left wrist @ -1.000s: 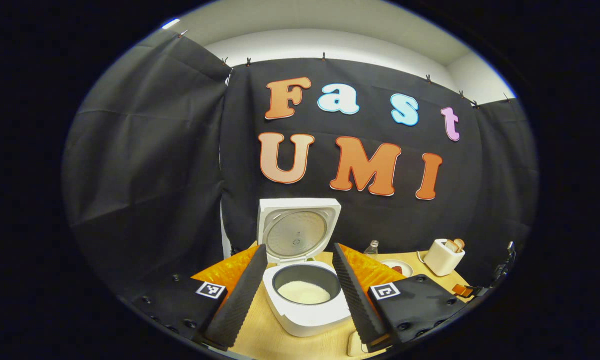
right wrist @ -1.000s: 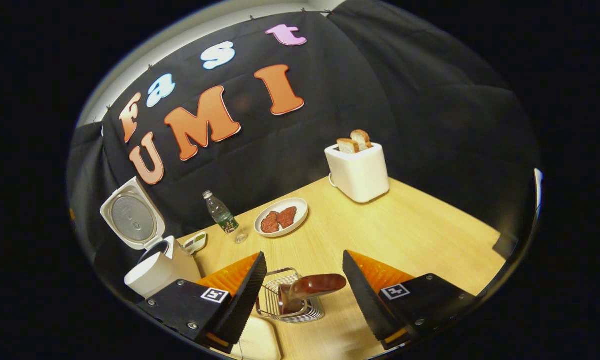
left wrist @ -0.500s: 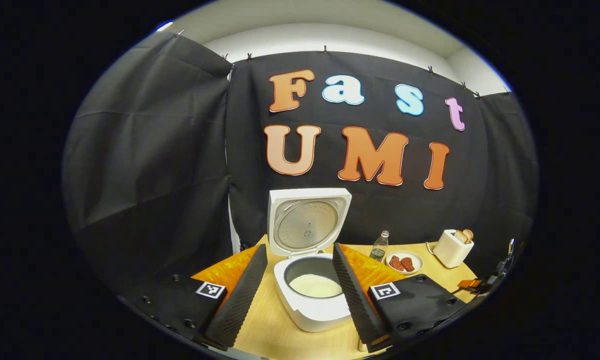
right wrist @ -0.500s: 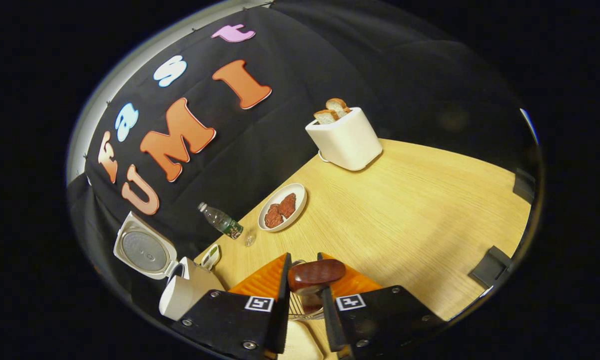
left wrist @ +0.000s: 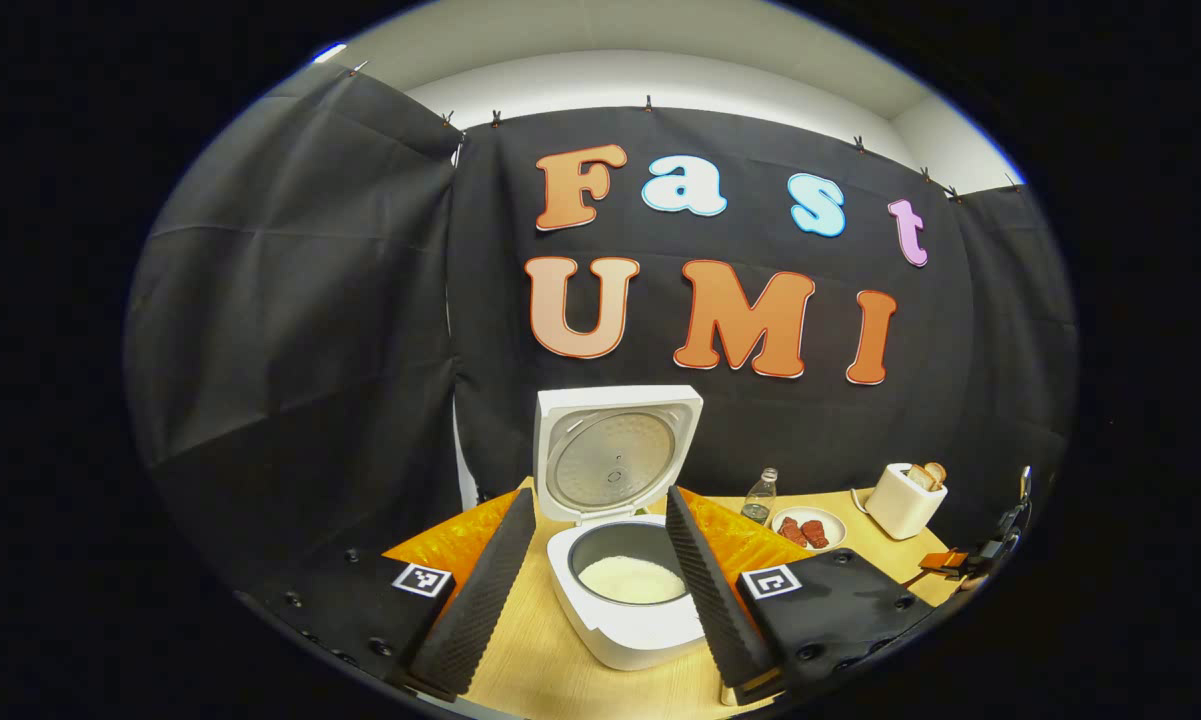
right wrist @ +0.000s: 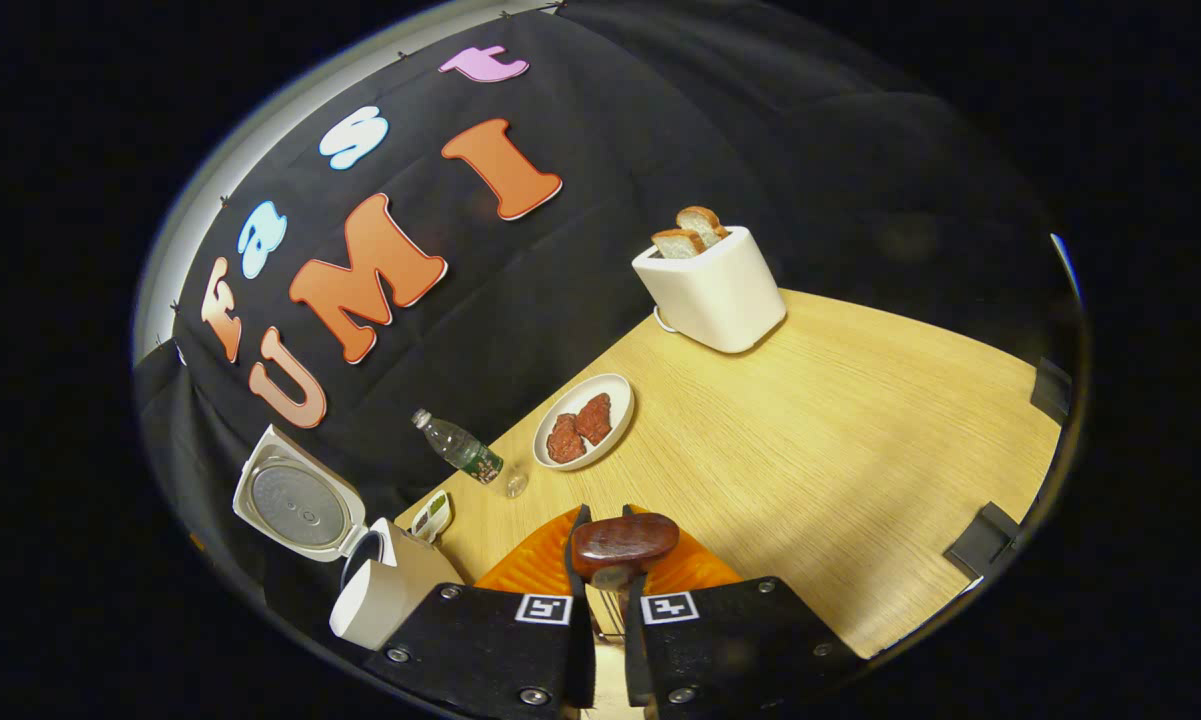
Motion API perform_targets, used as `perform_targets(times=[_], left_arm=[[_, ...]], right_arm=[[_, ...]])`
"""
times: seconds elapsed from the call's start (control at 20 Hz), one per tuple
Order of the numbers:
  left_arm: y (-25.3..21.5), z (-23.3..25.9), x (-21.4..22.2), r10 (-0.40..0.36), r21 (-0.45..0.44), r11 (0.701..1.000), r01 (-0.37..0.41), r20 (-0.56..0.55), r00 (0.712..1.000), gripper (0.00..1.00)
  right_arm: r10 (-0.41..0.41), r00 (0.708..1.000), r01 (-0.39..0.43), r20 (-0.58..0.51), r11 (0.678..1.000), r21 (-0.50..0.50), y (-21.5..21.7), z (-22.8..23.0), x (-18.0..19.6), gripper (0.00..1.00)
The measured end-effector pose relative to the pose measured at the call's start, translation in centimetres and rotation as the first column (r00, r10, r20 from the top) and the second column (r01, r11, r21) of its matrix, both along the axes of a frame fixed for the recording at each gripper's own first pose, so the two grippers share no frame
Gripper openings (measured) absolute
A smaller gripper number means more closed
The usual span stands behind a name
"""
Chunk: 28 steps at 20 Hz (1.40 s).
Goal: Close the left gripper, press the button to open the rice cooker; take a wooden spoon from the chopstick holder with the right hand, scoop a spoonful of rice and pour it into the rice cooker, then put the wooden spoon back into the chopstick holder.
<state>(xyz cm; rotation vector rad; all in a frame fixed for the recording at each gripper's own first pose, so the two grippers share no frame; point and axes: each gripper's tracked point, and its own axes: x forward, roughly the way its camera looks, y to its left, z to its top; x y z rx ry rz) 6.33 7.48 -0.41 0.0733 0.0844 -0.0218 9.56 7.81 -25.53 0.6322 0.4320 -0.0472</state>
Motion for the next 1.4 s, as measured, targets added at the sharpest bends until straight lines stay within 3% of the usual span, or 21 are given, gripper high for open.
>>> perform_targets(times=[0.2, 0.3, 0.45, 0.8, 1.25, 1.4], left_arm=[[0.0, -0.1, 0.3, -0.024, -0.023, 0.999, 0.024, -0.006, 1.000, 0.93], [0.5, -0.1, 0.0, -0.029, -0.031, 0.999, 0.028, -0.004, 1.000, 0.90], [1.6, -0.3, -0.7, -0.035, -0.019, 0.999, 0.035, -0.008, 0.999, 0.94], [3.4, 0.0, -1.5, -0.069, -0.028, 0.997, 0.069, 0.003, 0.998, 0.90], [5.2, 0.2, -1.9, -0.108, -0.015, 0.994, 0.108, -0.005, 0.994, 0.90], [5.8, 0.1, -2.0, -0.108, -0.003, 0.994, 0.108, -0.012, 0.994, 0.90]], right_arm=[[0.000, 0.999, 0.005, 0.048, 0.996, -0.090, 0.1, 3.1, -1.1, 0.11], [0.002, 0.997, 0.006, 0.073, 0.994, -0.110, 0.5, 5.0, -1.8, 0.11], [0.016, 0.993, -0.003, 0.119, 0.993, -0.114, 1.9, 7.9, -3.8, 0.11], [0.147, 0.973, -0.113, 0.181, 0.976, -0.186, 8.7, 10.9, -8.4, 0.11], [0.210, 0.975, -0.163, 0.075, 0.902, -0.400, 13.2, 4.0, -9.3, 0.11], [0.211, 0.977, -0.170, 0.026, 0.846, -0.505, 14.1, 1.2, -8.7, 0.11]])
